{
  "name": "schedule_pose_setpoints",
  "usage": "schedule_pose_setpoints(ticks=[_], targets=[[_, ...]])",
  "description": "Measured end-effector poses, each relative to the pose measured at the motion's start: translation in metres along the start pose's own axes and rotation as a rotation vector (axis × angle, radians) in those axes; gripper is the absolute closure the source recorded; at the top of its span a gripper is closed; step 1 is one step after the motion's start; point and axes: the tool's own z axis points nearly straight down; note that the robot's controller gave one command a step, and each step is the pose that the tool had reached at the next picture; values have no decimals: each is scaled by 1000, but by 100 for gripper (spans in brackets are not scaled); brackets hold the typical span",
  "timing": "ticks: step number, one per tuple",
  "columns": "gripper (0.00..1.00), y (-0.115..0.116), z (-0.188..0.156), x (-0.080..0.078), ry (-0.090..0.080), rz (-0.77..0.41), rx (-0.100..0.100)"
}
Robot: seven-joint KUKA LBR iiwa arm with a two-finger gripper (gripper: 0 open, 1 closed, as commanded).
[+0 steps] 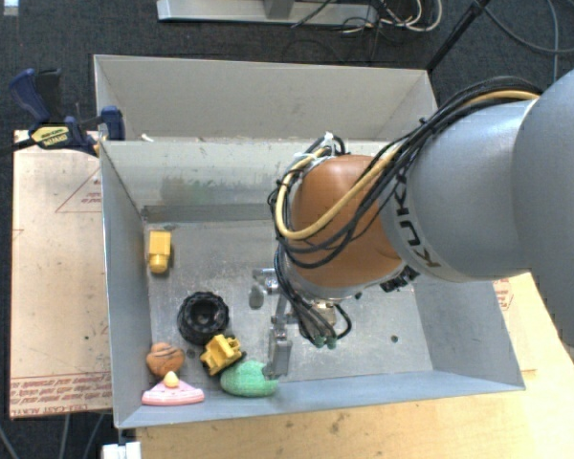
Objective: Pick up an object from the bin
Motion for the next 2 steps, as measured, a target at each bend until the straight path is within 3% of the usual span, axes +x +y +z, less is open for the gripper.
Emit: schedule_pose_setpoints(ticks=[1,2], targets=[[0,18,40,0,-7,-69,-1],[0,38,64,-4,-8,-315,0]])
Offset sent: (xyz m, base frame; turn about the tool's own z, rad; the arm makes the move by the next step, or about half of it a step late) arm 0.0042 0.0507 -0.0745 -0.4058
